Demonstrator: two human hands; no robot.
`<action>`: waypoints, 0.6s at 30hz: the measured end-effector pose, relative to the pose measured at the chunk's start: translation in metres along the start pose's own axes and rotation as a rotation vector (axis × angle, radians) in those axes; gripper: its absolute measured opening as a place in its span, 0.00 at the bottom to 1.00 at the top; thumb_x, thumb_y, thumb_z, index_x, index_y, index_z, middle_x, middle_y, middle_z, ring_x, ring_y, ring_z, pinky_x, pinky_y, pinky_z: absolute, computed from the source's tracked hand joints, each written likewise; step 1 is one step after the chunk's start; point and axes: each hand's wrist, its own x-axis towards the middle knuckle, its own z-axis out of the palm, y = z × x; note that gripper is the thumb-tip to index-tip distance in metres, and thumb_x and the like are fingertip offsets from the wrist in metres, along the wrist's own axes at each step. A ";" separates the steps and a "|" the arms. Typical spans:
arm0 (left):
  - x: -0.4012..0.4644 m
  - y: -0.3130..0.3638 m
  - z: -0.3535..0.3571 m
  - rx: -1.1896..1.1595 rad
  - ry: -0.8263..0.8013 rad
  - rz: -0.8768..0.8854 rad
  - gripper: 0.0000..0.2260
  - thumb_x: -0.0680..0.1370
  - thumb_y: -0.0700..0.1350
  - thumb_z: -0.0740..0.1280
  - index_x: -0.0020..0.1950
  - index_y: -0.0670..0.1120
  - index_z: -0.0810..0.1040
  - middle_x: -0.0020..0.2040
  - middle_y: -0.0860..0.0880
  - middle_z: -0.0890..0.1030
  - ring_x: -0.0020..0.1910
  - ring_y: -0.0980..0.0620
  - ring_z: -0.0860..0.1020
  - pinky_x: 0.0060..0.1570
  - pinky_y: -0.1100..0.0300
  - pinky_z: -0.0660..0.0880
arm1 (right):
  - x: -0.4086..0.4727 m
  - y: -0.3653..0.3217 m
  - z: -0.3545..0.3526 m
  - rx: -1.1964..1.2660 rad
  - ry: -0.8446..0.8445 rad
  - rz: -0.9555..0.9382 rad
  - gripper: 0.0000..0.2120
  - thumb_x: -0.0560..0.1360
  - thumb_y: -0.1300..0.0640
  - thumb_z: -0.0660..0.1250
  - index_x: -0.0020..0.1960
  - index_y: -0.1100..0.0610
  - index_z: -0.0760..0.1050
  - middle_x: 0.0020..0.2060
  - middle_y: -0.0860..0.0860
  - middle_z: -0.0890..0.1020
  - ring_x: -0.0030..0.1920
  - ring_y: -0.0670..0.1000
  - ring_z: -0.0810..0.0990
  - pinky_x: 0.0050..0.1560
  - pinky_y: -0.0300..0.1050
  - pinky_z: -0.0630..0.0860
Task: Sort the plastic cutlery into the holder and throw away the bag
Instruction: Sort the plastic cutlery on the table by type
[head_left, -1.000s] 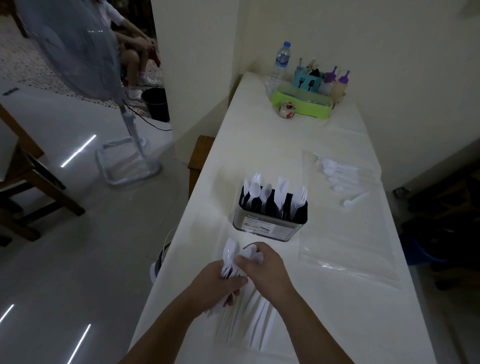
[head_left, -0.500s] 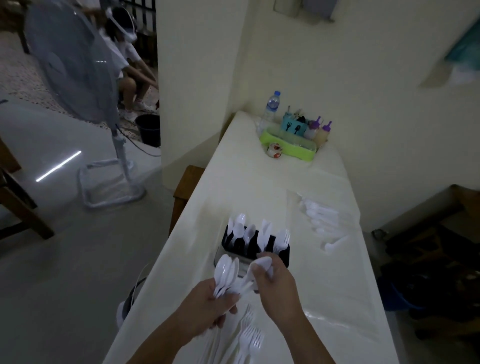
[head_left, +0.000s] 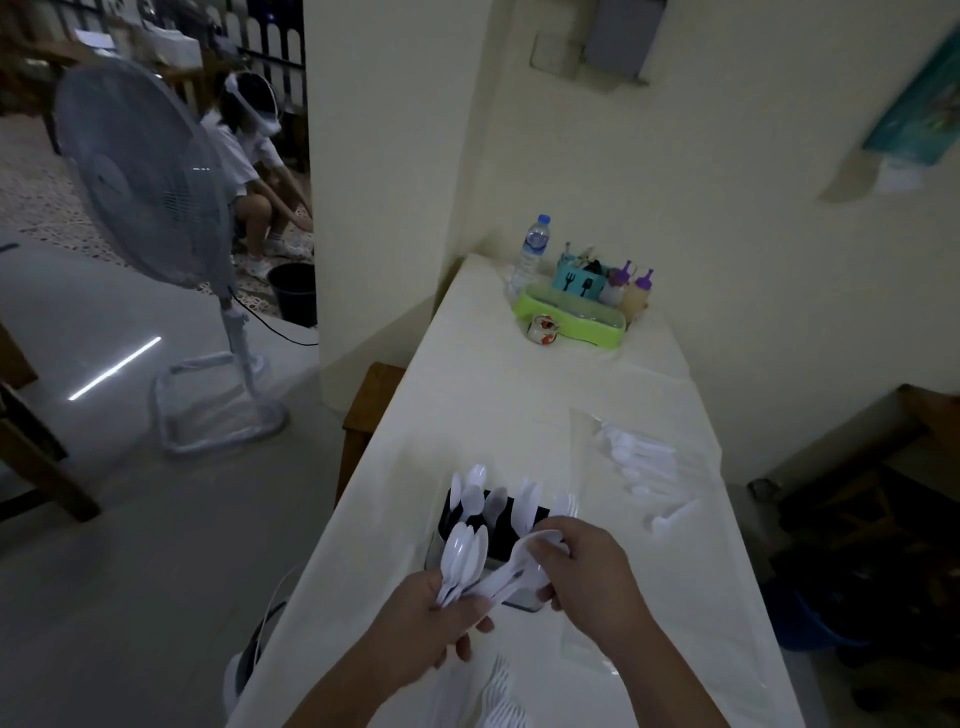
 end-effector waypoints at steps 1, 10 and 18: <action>0.001 -0.002 0.000 -0.039 0.006 -0.004 0.07 0.79 0.44 0.68 0.49 0.43 0.82 0.35 0.50 0.85 0.25 0.55 0.76 0.24 0.63 0.68 | 0.001 -0.002 -0.003 -0.013 0.008 -0.014 0.07 0.77 0.60 0.66 0.45 0.54 0.82 0.37 0.52 0.84 0.26 0.51 0.82 0.27 0.39 0.74; 0.011 -0.028 -0.008 -0.128 0.264 -0.038 0.06 0.80 0.44 0.65 0.52 0.44 0.80 0.43 0.50 0.86 0.22 0.51 0.70 0.24 0.63 0.65 | 0.023 -0.013 -0.049 -0.149 0.284 -0.153 0.07 0.78 0.59 0.66 0.44 0.51 0.80 0.32 0.49 0.84 0.27 0.47 0.82 0.36 0.46 0.79; 0.014 -0.033 -0.008 -0.147 0.312 -0.030 0.05 0.80 0.43 0.65 0.51 0.47 0.81 0.41 0.48 0.86 0.21 0.52 0.68 0.22 0.64 0.63 | 0.032 -0.008 -0.066 -0.297 0.401 -0.175 0.06 0.79 0.56 0.64 0.45 0.47 0.77 0.35 0.51 0.84 0.33 0.49 0.83 0.42 0.45 0.76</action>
